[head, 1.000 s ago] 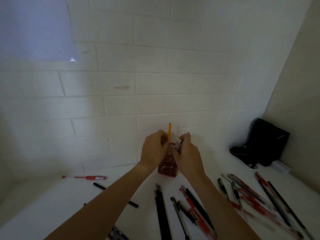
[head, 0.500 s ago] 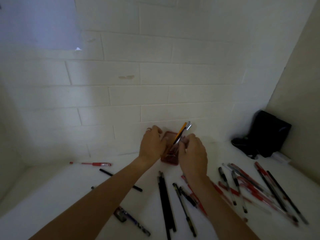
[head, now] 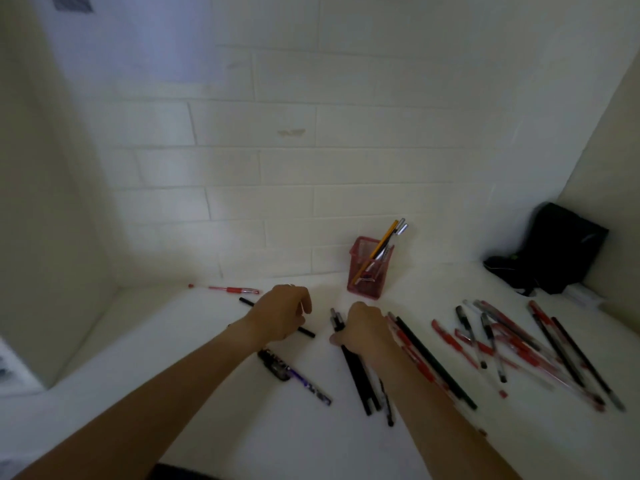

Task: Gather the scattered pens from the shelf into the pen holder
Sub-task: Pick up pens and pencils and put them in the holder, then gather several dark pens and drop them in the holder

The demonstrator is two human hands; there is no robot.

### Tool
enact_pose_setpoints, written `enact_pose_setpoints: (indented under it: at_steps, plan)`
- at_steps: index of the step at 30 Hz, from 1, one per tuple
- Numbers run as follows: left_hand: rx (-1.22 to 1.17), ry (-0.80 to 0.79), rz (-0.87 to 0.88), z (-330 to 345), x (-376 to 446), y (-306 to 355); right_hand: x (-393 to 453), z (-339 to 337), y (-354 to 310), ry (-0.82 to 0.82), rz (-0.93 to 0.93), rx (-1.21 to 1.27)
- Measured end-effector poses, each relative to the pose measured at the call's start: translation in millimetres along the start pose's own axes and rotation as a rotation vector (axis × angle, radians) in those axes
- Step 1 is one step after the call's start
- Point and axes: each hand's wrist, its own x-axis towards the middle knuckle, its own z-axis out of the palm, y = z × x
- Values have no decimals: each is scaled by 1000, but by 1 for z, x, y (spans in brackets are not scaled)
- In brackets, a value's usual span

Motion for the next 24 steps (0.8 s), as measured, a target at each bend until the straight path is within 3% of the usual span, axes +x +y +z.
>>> enact_pose_setpoints:
  at_steps: [11, 19, 24]
  plan:
    - [-135, 9, -34, 15, -8, 30, -5, -13, 3, -45, 119, 133]
    - [-52, -42, 151, 20, 8, 42, -12, -13, 5, -72, 55, 100]
    - [-131, 64, 35, 29, 11, 44, -8, -9, -1, -58, 8, 35]
